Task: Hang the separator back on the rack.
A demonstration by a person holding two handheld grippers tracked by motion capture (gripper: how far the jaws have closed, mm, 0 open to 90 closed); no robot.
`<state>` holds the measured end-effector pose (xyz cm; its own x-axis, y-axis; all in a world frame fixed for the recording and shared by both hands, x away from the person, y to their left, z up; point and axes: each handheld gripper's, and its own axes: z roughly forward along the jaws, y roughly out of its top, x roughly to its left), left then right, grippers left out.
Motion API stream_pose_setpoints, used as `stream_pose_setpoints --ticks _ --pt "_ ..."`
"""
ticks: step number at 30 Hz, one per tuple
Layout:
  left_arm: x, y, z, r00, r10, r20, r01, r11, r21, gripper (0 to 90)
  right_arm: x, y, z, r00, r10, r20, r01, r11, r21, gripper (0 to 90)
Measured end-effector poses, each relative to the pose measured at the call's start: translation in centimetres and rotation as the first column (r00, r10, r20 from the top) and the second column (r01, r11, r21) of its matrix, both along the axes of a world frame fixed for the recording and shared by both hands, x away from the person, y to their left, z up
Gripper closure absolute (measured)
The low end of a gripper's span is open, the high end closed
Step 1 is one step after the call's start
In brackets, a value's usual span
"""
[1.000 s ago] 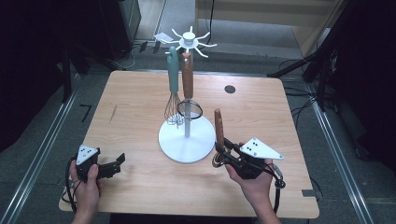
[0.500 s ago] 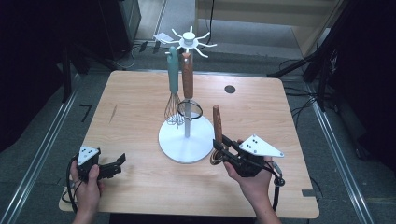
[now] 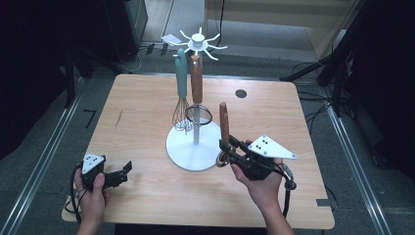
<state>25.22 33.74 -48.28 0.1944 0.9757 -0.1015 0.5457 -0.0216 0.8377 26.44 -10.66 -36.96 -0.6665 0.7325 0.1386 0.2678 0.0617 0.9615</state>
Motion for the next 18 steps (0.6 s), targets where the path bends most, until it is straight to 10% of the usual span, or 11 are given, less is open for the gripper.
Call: stream_pose_setpoints --ticks 18 --pt "0.0 0.0 0.0 1.0 -0.001 -0.002 0.001 1.0 0.003 0.0 0.7 0.5 2.3 0.9996 0.003 0.027 -0.003 1.0 0.024 71.2"
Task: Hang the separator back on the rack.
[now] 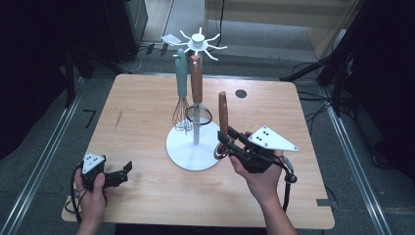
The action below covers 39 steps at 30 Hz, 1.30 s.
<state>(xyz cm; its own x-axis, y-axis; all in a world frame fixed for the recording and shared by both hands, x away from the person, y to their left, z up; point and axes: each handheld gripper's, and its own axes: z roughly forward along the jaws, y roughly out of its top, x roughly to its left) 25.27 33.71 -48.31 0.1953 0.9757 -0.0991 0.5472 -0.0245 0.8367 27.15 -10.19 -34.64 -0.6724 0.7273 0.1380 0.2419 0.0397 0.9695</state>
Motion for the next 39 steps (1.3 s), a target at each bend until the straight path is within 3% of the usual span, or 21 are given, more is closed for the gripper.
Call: stream_pose_setpoints --ticks 16,39 --pt "0.0 0.0 0.0 1.0 -0.001 0.002 0.001 1.0 -0.003 0.0 0.8 0.5 2.1 0.9995 0.006 0.031 -0.006 1.0 0.01 71.3" --pt "0.0 0.0 0.0 1.0 0.0 0.005 0.0 1.0 -0.004 0.0 2.1 0.8 3.8 0.9968 0.006 0.079 -0.008 1.0 0.025 71.3"
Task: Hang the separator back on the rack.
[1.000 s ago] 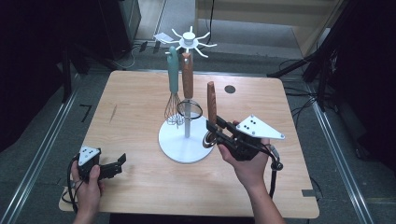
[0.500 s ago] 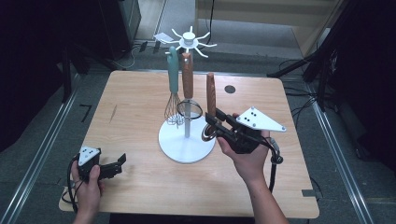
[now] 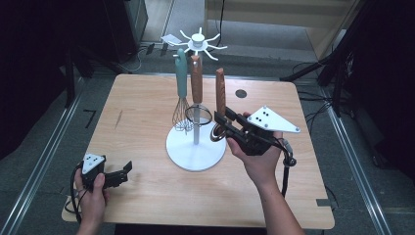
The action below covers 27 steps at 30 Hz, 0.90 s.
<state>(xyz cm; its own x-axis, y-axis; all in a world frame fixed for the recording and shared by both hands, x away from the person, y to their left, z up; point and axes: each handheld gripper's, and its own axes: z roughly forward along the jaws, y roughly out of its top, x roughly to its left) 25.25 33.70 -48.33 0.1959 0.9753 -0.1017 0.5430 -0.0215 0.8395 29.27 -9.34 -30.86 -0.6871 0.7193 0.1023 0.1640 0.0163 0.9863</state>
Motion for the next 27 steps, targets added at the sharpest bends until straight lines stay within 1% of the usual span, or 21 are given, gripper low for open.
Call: stream_pose_setpoints --ticks 7,8,14,16,19,27 --pt "0.0 0.0 0.0 1.0 -0.001 -0.001 0.001 1.0 0.0 0.0 0.2 0.1 0.3 0.9999 -0.006 0.014 0.006 1.0 0.013 71.3" --pt "0.0 0.0 0.0 1.0 -0.001 0.0 0.001 1.0 0.0 0.0 0.2 0.0 0.3 0.9997 -0.008 0.022 0.008 1.0 0.011 71.3" --pt "0.0 0.0 0.0 1.0 -0.001 -0.001 0.001 1.0 0.0 0.0 0.2 0.2 0.9 0.9996 -0.007 0.027 0.006 1.0 0.017 71.3" --pt "0.0 0.0 0.0 1.0 0.0 0.001 0.0 1.0 0.0 0.0 0.2 0.3 1.1 0.9992 -0.008 0.04 0.008 1.0 0.015 71.3" --pt "0.0 0.0 0.0 1.0 0.0 0.001 0.0 1.0 0.0 0.0 0.2 0.3 1.5 0.999 -0.009 0.043 0.008 1.0 0.025 71.3" --pt "0.0 0.0 0.0 1.0 -0.001 0.0 0.001 1.0 0.001 0.0 0.2 0.4 2.1 0.9984 -0.014 0.055 0.013 1.0 0.028 71.3"
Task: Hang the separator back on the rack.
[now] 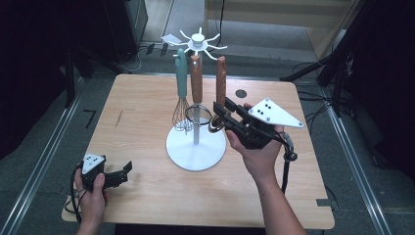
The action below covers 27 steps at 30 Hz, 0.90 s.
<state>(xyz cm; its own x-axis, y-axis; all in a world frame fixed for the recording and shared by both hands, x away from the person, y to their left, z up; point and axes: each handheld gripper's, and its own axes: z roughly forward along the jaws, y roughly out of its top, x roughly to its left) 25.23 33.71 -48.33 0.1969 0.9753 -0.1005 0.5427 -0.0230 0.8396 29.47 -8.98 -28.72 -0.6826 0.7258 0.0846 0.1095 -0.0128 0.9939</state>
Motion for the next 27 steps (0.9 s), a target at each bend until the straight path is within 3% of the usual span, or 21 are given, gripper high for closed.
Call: stream_pose_setpoints --ticks 21,24,27 --pt "0.0 0.0 0.0 1.0 -0.005 -0.002 0.005 1.0 -0.001 0.0 1.1 1.1 0.2 0.9998 0.004 -0.02 -0.005 1.0 -0.015 70.1" --pt "0.0 0.0 0.0 1.0 -0.005 -0.002 0.005 1.0 0.0 0.0 1.0 1.0 -0.1 1.0 0.002 -0.007 -0.002 1.0 0.009 49.1" --pt "0.0 0.0 0.0 1.0 -0.005 -0.002 0.005 1.0 0.0 0.0 0.8 0.7 -0.6 0.9999 -0.016 -0.003 0.016 1.0 0.005 43.0"
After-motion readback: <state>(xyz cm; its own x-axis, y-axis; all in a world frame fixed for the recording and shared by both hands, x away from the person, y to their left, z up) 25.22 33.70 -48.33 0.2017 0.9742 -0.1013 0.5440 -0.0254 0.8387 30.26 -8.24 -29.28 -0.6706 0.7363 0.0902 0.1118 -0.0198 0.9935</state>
